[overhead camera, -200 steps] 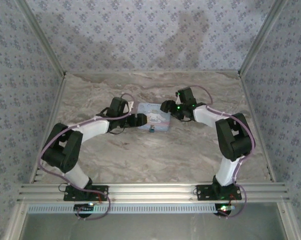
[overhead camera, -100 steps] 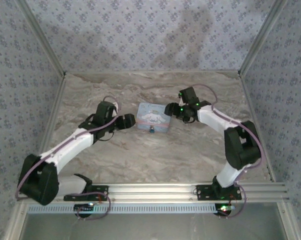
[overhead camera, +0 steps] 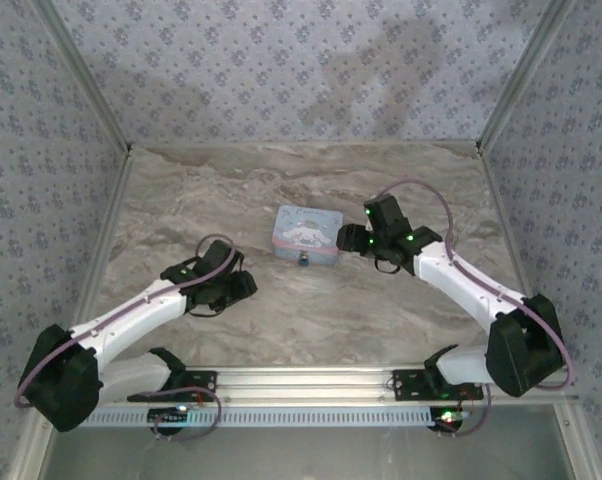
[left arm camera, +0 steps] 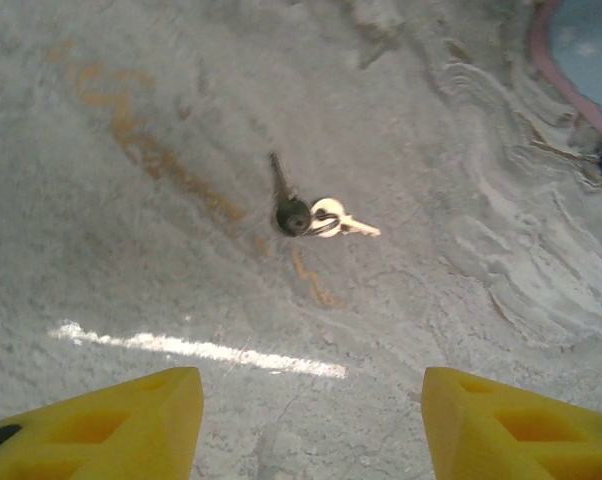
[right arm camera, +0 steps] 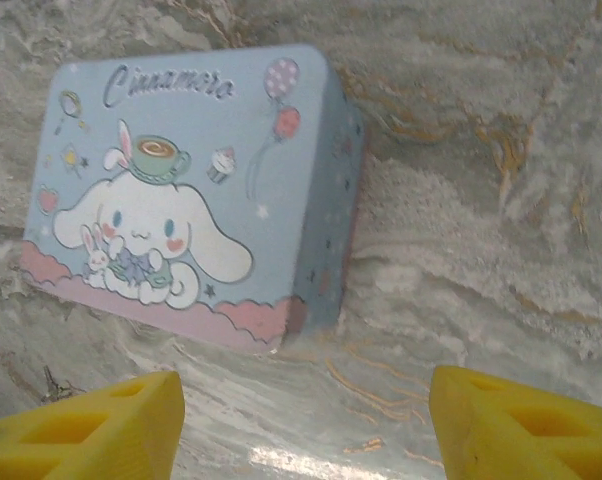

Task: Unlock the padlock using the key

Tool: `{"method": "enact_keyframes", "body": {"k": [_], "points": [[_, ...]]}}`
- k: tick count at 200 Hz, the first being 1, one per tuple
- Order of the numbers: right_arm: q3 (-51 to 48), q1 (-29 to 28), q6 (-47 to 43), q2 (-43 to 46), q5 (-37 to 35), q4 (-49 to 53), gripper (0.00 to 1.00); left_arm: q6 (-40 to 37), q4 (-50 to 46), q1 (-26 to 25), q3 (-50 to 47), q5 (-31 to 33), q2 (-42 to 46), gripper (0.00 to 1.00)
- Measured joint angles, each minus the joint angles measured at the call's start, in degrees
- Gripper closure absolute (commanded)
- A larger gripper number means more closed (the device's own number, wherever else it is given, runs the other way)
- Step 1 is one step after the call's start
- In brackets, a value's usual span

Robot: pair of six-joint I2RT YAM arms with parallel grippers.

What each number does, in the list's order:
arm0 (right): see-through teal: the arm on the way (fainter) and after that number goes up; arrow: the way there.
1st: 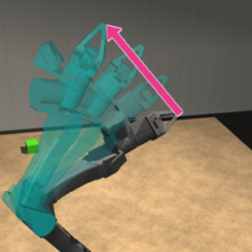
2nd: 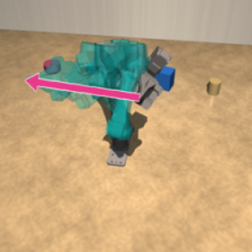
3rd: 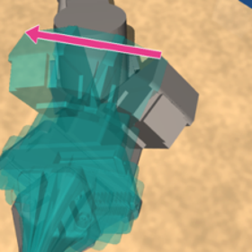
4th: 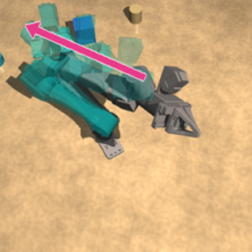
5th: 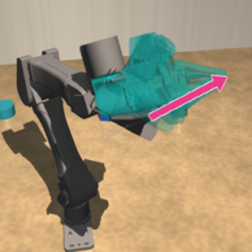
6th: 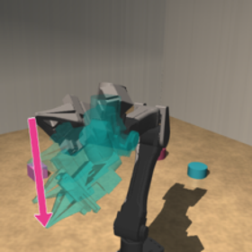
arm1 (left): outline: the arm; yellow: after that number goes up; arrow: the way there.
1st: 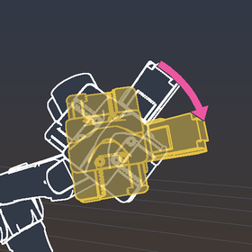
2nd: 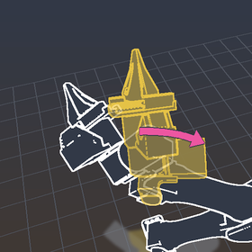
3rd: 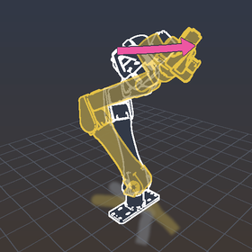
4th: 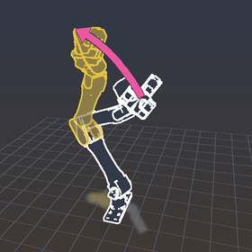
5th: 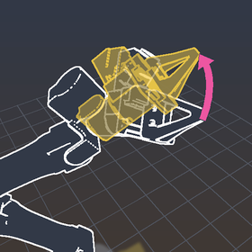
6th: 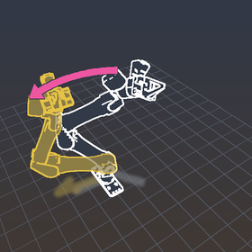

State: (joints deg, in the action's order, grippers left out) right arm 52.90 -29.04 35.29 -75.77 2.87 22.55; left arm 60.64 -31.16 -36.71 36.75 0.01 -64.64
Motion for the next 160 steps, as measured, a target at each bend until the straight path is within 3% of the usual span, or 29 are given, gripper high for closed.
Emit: {"method": "enact_keyframes", "body": {"k": [40, 88, 160], "points": [[-1.9, 0.0, 0.9, 0.3, -0.6, 0.0, 0.33, 8.9, -0.7, -0.1, 2.1, 1.1, -5.4, 0.45], [-4.4, 0.4, 1.2, 1.7, -0.6, 0.0, 0.33, 11.1, -1.4, -0.1, 11.6, 1.1, -17.2, 0.51], [-6.7, 2.6, 1.3, 3.4, -0.6, -0.1, 0.33, 14.4, -1.9, 0.0, 12.2, 1.1, -19.2, 0.57]]}}
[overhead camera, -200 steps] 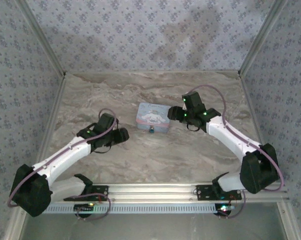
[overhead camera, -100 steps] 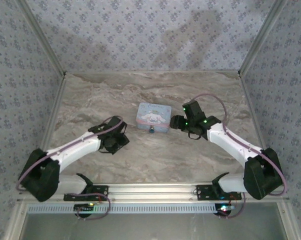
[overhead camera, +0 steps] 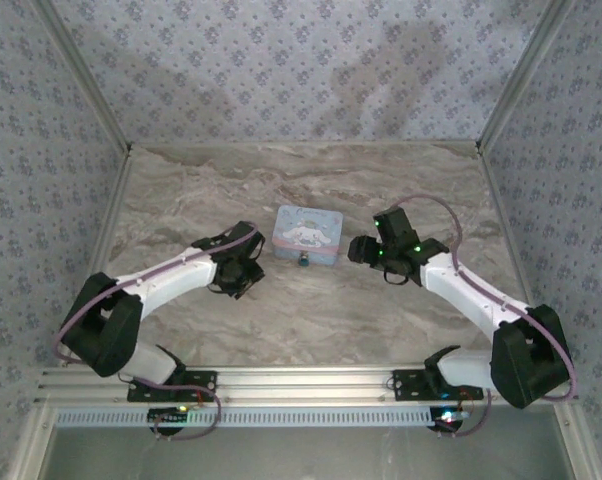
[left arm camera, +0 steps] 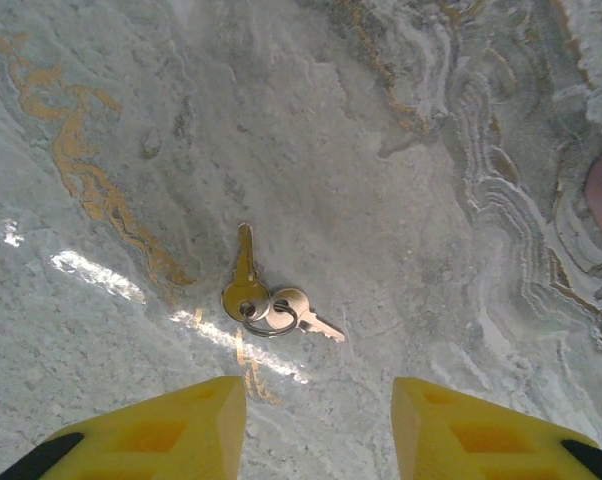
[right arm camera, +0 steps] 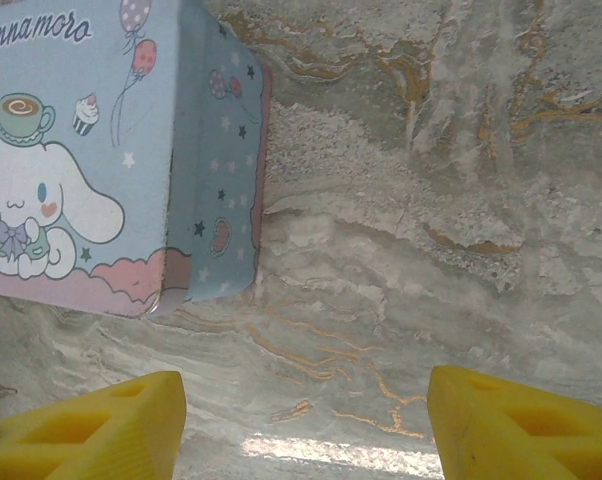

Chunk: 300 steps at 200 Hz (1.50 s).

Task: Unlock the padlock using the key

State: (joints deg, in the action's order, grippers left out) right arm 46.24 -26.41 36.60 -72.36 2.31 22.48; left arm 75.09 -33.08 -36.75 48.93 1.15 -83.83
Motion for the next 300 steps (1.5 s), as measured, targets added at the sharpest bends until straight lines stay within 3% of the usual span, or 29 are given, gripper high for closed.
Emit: {"method": "enact_keyframes", "body": {"k": [159, 181, 222, 283, 300], "points": [[-3.3, 1.2, 0.2, 2.4, 0.2, -2.1, 0.33, 1.6, 1.7, 2.3, -1.7, -0.2, -3.4, 0.62], [-3.3, 1.3, 0.2, 2.7, 0.4, -2.4, 0.33, 5.3, 2.4, 2.6, -1.8, -0.7, -4.3, 0.63], [-3.9, 1.6, 0.2, 4.5, 0.5, -2.6, 0.33, 14.6, 1.2, 3.2, -1.9, -1.6, -5.1, 0.74], [-4.4, 2.0, 0.5, 7.3, 0.5, -2.7, 0.33, 17.4, 1.6, 4.2, -2.2, -2.9, -4.4, 1.00], [-4.5, 2.0, 0.7, 7.4, 0.5, -2.9, 0.33, 16.9, 2.6, 4.8, -3.1, -3.3, -3.7, 1.00]]}}
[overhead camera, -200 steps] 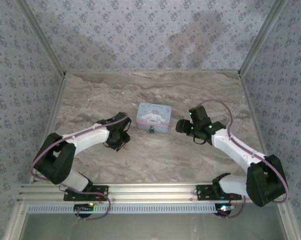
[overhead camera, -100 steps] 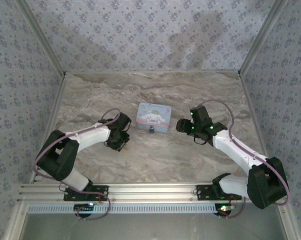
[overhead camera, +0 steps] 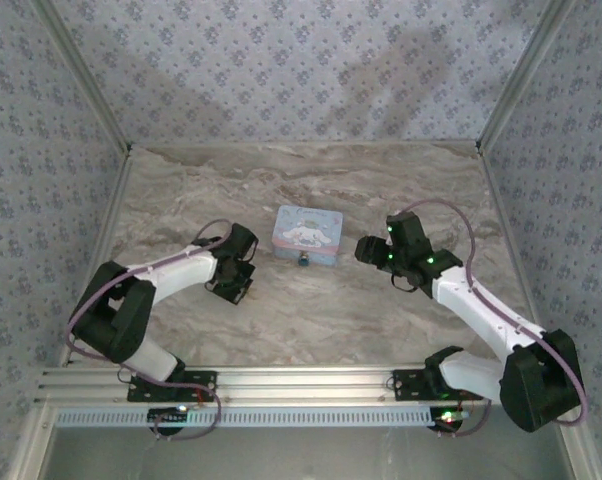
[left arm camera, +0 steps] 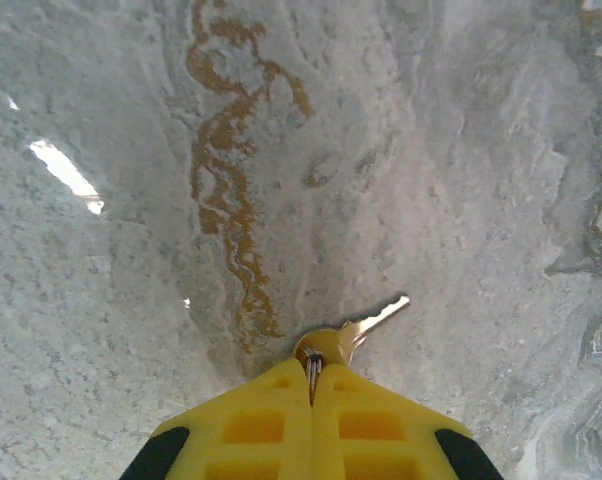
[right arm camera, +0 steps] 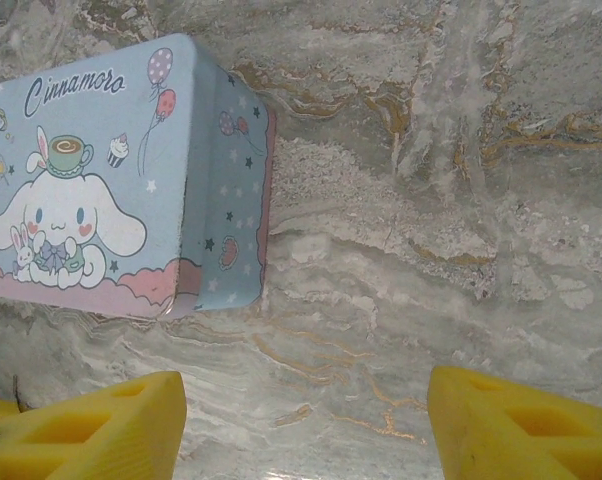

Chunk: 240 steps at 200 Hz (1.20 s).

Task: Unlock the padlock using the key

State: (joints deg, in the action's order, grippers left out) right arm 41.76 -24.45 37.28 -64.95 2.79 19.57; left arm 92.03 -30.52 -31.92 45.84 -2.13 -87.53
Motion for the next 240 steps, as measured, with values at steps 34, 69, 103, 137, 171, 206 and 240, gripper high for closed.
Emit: {"method": "enact_keyframes", "body": {"k": [34, 69, 103, 137, 171, 206, 240], "points": [[-1.0, -0.2, 0.7, 1.8, 0.9, -0.1, 0.33, -3.7, 0.7, 0.4, -0.8, -0.5, 1.1, 1.00], [-2.0, -0.8, 0.7, 7.5, 3.6, -1.0, 0.33, -12.7, 0.2, 0.4, 1.3, -2.9, 2.9, 1.00], [-2.3, -1.4, 0.7, 12.8, 7.3, -2.9, 0.33, -21.9, 3.0, -0.8, 8.1, -6.4, 6.8, 1.00], [-3.1, -1.5, 1.2, 16.5, 11.2, -5.1, 0.33, -28.5, 8.9, -2.9, 13.4, -11.8, 10.1, 1.00], [-3.7, -1.5, 3.3, 18.6, 17.0, -9.7, 0.40, -32.0, 16.3, -4.6, 16.8, -19.5, 11.0, 1.00], [-3.8, -1.5, 7.5, 19.1, 21.7, -16.3, 0.48, -33.1, 22.1, -6.4, 18.6, -24.7, 11.3, 1.00], [-3.8, -2.1, 12.2, 18.9, 23.2, -22.1, 0.50, -33.9, 24.8, -8.3, 19.1, -25.9, 12.3, 1.00]]}}
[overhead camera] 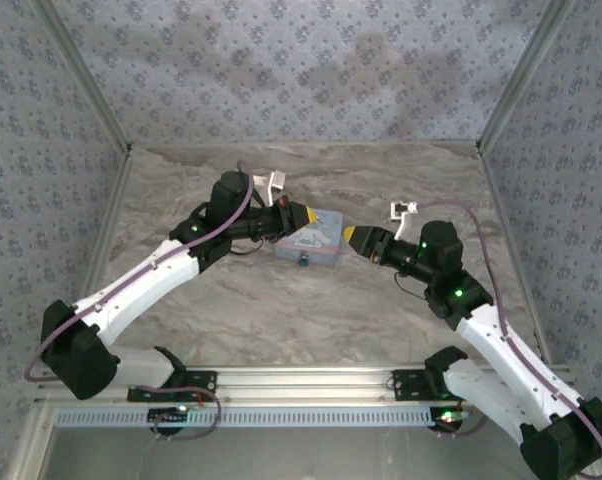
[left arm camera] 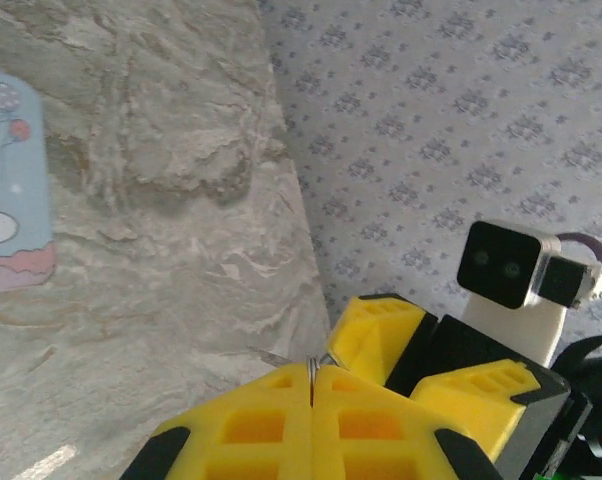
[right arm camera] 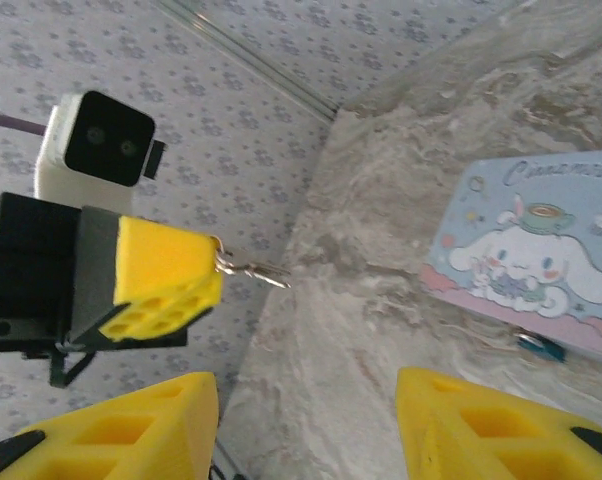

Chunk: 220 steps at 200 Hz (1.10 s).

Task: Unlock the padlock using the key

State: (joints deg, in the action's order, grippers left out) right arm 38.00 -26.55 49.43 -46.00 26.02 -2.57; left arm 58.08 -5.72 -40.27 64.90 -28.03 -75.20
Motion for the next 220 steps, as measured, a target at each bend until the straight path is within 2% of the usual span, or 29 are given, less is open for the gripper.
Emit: {"method": "enact_keyframes", "body": {"k": [56, 80, 104, 141, 178, 220], "points": [[0.0, -1.7, 4.8, -5.3, 2.0, -7.6, 0.56, 0.1, 3.6, -1.5, 0.0, -1.0, 0.2, 1.00], [0.1, -2.6, 6.1, -6.8, 2.6, -9.9, 0.53, 0.4, 4.9, -2.3, 0.0, -1.5, 0.2, 1.00], [1.2, -3.0, 5.7, -7.1, 3.4, -10.4, 0.54, 0.7, 5.8, -2.6, 0.0, -2.9, 0.2, 1.00], [8.0, -3.1, -3.1, -7.1, 3.9, -2.1, 0.60, 1.1, 5.3, -2.8, 0.9, -5.3, -0.6, 1.00], [13.2, -3.1, -13.1, -6.7, 4.0, 7.6, 0.56, 1.1, 4.0, -2.9, 3.2, -7.4, -1.1, 1.00], [15.1, -3.2, -19.2, -7.0, 4.5, 13.7, 0.59, 1.0, 3.6, -3.1, 4.5, -9.3, -1.1, 1.00]]}}
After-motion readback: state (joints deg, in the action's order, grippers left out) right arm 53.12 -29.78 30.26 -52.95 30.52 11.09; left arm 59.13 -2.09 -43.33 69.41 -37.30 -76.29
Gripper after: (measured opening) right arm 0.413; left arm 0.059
